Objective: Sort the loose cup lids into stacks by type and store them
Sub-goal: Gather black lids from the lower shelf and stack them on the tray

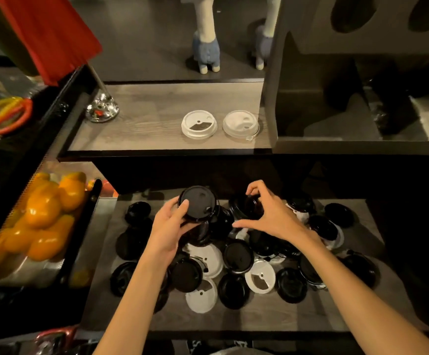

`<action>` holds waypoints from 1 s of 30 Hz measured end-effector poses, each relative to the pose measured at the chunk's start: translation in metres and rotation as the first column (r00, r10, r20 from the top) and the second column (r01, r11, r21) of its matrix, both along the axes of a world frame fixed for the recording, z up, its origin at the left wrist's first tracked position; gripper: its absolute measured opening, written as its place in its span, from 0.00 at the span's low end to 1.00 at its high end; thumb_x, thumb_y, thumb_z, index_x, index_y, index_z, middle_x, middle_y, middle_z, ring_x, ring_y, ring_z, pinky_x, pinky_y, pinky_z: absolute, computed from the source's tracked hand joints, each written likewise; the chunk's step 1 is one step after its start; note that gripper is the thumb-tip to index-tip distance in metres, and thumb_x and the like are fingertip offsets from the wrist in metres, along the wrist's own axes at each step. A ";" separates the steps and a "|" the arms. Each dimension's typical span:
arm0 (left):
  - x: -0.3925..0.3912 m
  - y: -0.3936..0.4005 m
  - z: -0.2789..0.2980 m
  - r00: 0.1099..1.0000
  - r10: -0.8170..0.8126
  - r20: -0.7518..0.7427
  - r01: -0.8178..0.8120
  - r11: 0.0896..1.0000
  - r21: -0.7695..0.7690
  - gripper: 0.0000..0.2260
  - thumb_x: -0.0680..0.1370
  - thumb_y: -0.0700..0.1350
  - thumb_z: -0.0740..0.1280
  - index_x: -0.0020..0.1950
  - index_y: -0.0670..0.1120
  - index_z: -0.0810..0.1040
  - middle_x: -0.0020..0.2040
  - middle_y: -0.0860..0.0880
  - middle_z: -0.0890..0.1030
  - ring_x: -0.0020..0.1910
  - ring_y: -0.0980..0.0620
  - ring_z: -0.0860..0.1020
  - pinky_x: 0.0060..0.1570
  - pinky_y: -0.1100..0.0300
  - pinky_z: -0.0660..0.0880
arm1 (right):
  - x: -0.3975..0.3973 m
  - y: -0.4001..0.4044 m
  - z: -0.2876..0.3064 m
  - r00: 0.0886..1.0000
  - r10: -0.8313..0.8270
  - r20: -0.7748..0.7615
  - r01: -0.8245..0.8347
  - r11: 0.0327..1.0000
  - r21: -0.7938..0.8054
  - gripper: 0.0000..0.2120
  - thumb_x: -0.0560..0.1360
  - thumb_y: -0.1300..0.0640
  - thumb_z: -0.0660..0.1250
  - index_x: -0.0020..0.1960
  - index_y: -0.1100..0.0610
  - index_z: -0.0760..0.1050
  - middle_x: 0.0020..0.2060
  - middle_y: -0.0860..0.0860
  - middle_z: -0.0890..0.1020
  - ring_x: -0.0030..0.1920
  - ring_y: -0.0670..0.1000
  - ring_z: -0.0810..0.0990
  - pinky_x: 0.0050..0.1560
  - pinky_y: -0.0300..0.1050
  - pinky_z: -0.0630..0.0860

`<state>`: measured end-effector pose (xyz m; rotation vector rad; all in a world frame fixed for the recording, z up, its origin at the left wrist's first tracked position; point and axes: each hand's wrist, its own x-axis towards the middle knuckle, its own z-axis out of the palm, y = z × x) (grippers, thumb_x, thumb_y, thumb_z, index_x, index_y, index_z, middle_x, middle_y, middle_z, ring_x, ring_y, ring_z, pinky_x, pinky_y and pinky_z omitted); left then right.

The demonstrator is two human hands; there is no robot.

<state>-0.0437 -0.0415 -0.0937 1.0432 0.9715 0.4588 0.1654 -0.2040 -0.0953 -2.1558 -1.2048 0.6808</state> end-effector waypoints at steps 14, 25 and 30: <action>-0.023 0.186 0.091 1.000 0.007 -0.026 0.006 0.886 0.463 0.14 0.82 0.41 0.69 0.68 0.46 0.78 0.59 0.47 0.84 0.60 0.51 0.83 0.65 0.49 0.78 | -0.036 0.174 0.118 0.957 0.038 0.289 -0.101 0.973 0.207 0.30 0.65 0.33 0.78 0.54 0.51 0.70 0.54 0.46 0.77 0.51 0.48 0.75 0.46 0.41 0.71; -0.017 0.255 0.076 0.916 0.133 -0.377 0.240 0.571 0.785 0.18 0.79 0.51 0.72 0.68 0.51 0.80 0.63 0.45 0.79 0.63 0.46 0.79 0.67 0.50 0.74 | -0.028 0.261 0.103 0.868 0.114 0.484 -0.147 0.989 0.031 0.30 0.67 0.29 0.75 0.54 0.49 0.68 0.53 0.45 0.75 0.56 0.51 0.73 0.62 0.50 0.68; -0.035 0.250 0.066 0.931 0.081 -0.355 0.266 0.515 0.815 0.22 0.76 0.59 0.73 0.68 0.55 0.78 0.66 0.50 0.75 0.65 0.49 0.76 0.65 0.49 0.76 | -0.015 0.260 0.096 0.891 0.147 0.431 -0.184 0.982 0.047 0.27 0.72 0.34 0.73 0.62 0.49 0.73 0.63 0.48 0.78 0.65 0.50 0.75 0.68 0.49 0.68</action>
